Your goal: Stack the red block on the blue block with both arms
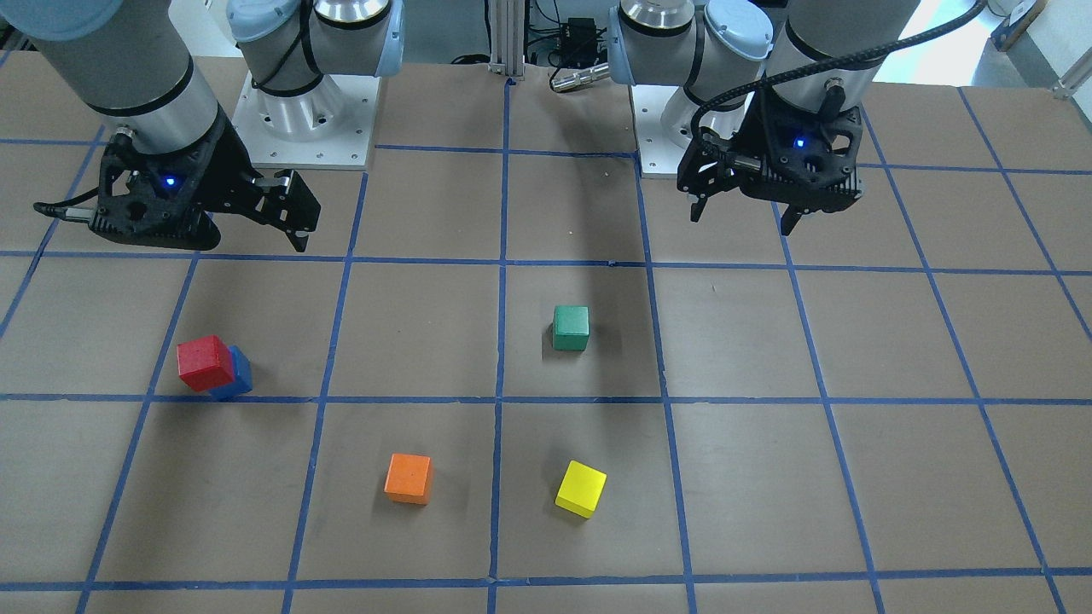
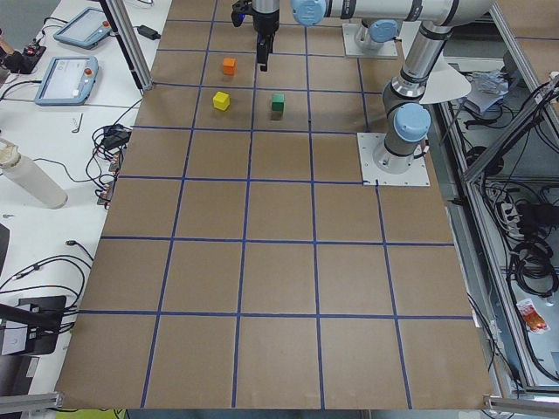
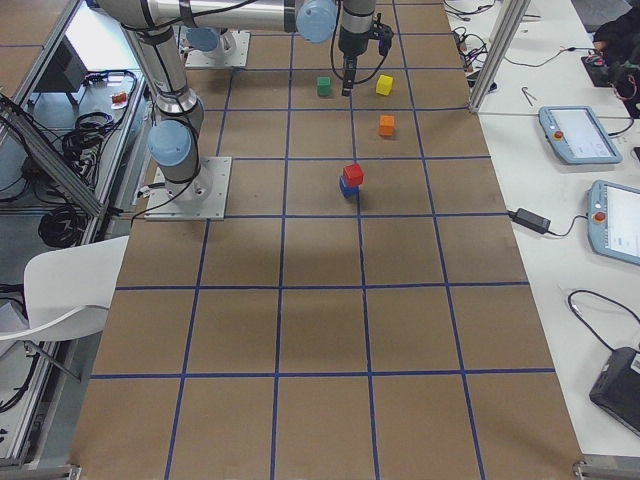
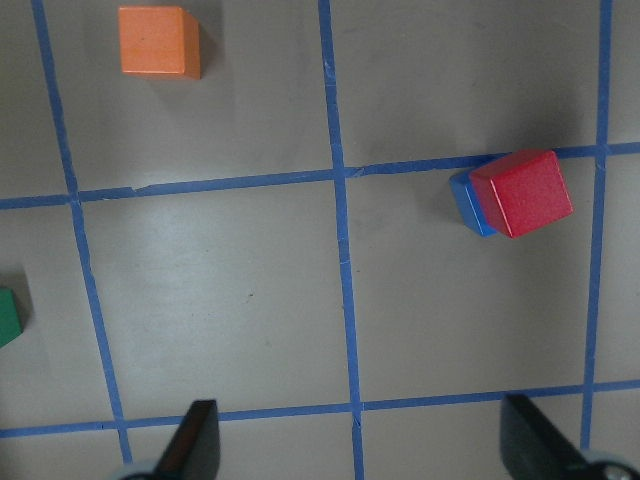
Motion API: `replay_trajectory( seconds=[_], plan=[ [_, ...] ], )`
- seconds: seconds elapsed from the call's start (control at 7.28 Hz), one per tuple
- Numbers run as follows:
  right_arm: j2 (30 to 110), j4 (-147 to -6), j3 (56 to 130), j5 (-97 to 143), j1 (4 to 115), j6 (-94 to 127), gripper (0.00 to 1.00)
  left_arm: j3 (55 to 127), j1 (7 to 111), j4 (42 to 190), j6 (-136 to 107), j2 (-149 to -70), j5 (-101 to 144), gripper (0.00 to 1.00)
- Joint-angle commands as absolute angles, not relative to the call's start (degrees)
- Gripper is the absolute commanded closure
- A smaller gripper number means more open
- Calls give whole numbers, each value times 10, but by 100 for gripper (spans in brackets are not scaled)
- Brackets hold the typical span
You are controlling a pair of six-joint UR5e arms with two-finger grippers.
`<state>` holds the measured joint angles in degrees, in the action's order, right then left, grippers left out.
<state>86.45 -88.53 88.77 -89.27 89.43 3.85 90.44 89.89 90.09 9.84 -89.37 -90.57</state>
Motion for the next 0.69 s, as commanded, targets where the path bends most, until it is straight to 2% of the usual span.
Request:
replay_trajectory(
  seconds=[0.0,0.55],
  plan=[
    [865,-885,888,-893,894,38,0,899,895,901,102,-892,-905,0],
    [865,-884,889,-893,894,35,0,903,896,901,99,-891,-907,0]
  ],
)
